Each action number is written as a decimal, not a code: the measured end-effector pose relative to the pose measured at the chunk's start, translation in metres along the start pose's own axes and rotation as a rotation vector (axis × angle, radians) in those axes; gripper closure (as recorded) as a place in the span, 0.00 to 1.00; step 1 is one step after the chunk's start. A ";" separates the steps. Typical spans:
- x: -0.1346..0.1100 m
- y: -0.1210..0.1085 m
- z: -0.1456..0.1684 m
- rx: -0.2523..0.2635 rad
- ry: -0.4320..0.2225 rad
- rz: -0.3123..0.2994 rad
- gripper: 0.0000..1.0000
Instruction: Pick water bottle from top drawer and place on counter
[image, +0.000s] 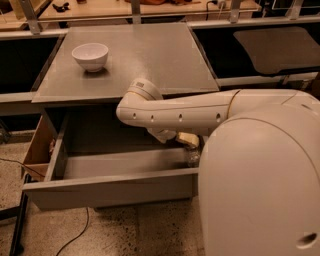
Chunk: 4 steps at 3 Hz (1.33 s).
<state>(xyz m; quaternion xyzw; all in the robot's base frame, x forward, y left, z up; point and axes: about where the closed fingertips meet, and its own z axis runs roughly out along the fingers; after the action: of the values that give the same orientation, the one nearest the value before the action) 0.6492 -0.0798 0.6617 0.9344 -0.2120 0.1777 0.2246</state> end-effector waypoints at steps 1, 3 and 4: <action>0.004 -0.002 0.010 0.009 -0.010 0.001 0.26; 0.006 -0.003 0.020 0.019 -0.020 0.002 0.37; 0.006 -0.006 0.024 0.024 -0.025 -0.003 0.34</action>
Offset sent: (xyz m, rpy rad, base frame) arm 0.0152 -0.0085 -0.0151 0.0371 0.0048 0.0011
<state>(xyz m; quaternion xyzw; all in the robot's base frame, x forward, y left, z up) 0.6627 -0.0891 0.6422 0.9395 -0.2111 0.1682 0.2110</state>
